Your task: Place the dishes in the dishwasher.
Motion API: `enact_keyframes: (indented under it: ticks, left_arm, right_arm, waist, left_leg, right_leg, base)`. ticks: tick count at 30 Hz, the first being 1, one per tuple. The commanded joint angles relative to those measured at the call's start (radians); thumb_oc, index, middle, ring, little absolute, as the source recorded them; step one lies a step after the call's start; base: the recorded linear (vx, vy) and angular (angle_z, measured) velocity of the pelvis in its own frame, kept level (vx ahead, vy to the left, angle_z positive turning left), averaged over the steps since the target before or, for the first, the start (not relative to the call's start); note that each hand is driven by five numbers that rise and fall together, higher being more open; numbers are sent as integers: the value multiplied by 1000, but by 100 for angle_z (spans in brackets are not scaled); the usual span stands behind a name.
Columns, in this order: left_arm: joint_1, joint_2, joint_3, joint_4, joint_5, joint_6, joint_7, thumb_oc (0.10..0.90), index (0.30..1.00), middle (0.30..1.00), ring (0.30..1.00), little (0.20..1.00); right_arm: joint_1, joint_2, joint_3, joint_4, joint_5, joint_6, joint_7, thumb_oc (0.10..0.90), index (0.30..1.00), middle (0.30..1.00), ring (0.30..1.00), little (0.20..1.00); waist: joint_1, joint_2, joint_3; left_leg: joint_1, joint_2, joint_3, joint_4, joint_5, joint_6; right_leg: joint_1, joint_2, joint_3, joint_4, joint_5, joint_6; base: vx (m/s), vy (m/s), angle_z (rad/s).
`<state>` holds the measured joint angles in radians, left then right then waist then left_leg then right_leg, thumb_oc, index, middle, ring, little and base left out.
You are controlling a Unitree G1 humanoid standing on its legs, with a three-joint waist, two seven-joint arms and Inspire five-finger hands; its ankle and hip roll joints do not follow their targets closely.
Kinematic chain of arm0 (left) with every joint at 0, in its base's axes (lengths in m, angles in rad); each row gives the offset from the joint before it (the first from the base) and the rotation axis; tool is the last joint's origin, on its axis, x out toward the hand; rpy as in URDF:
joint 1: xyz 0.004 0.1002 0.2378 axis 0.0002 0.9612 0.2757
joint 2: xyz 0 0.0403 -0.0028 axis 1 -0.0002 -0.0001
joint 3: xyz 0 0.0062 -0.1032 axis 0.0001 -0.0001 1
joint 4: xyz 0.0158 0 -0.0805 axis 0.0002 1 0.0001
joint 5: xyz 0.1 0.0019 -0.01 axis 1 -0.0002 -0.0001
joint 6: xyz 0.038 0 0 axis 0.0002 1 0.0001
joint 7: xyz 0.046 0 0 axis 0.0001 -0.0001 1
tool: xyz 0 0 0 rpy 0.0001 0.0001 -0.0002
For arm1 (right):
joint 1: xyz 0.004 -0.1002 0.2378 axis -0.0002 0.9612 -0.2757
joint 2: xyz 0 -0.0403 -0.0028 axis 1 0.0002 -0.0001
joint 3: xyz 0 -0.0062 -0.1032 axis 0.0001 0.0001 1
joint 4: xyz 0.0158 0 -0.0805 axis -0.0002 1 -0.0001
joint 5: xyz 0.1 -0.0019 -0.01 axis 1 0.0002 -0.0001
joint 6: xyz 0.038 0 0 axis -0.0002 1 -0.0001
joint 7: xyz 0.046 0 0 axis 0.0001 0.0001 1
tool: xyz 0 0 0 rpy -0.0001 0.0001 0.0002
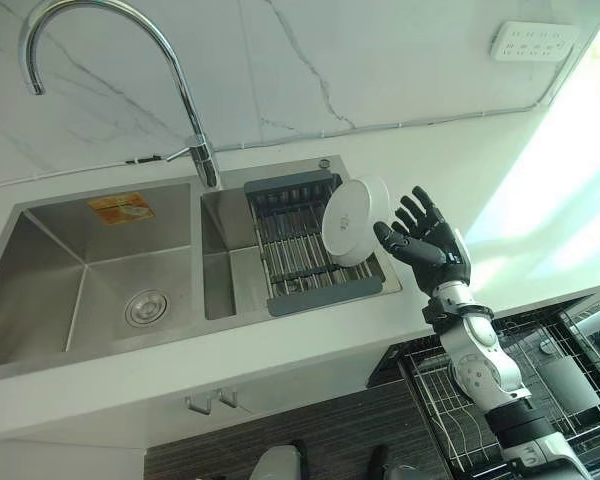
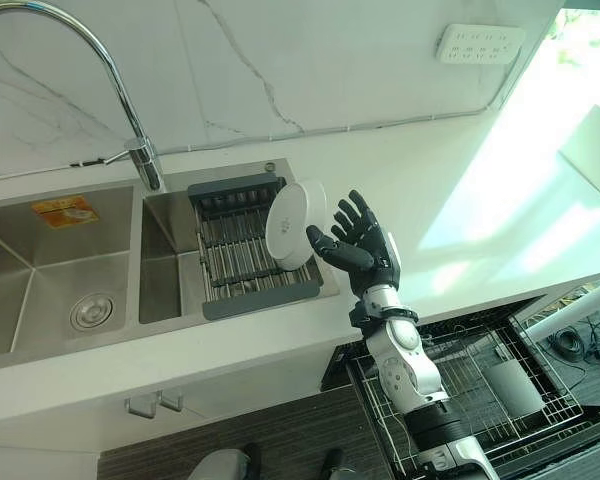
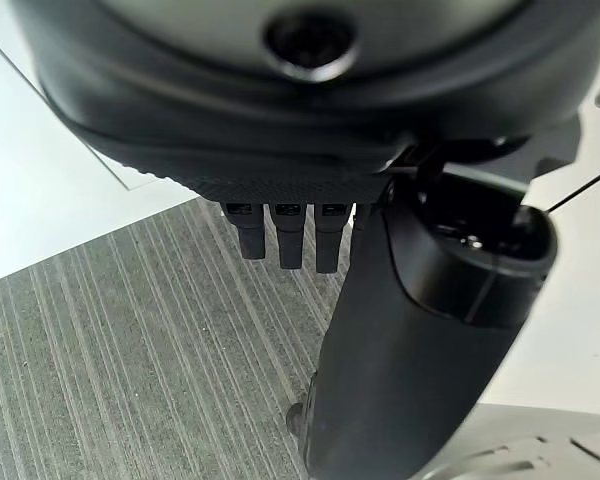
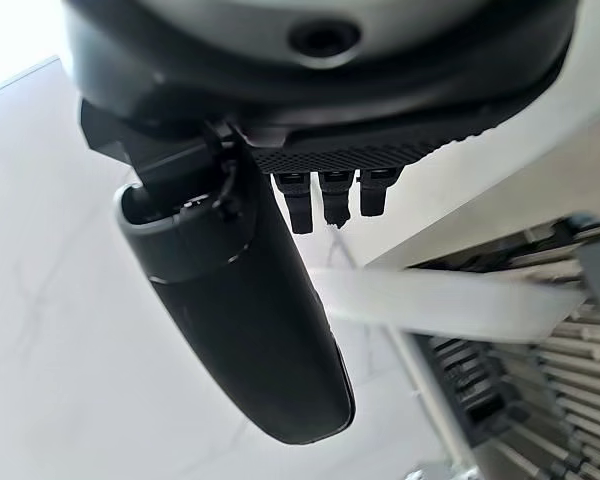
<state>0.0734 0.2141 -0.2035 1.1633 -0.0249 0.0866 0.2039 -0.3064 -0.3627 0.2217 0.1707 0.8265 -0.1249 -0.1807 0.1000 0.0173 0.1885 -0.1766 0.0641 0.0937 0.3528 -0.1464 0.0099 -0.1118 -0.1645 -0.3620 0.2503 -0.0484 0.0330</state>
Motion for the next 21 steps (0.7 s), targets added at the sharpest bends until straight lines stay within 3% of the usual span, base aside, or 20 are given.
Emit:
enact_keyframes:
  ticks: [1,7,21]
  left_arm:
    - [15,50,-44,12,32,2,-1,800,900,900,900,900]
    - [12,51,-51,14,30,2,2,800,900,900,900,900]
    - [12,60,-55,27,22,-2,-7,800,900,900,900,900]
  right_arm:
    - [-133,3,-50,-49,2,-99,-2,800,900,900,900,900]
    - [-155,7,-57,-13,10,-105,-20,800,900,900,900,900]
    - [-189,30,-24,31,84,-49,30,800,900,900,900,900]
  waist:
    - [19,-6,-24]
    - [22,-6,-24]
    - [37,-3,-18]
  left_leg:
    - [22,24,-15,-53,-70,-46]
    - [14,25,-18,-53,-62,-46]
    - [18,20,-32,-53,-62,-47]
  right_leg:
    - [81,-37,27,50,-195,80]
    - [76,-38,23,50,-191,79]
    - [85,-37,20,50,-196,76]
  base:
    - [0,0,0]
    - [0,0,0]
    - [8,-1,0]
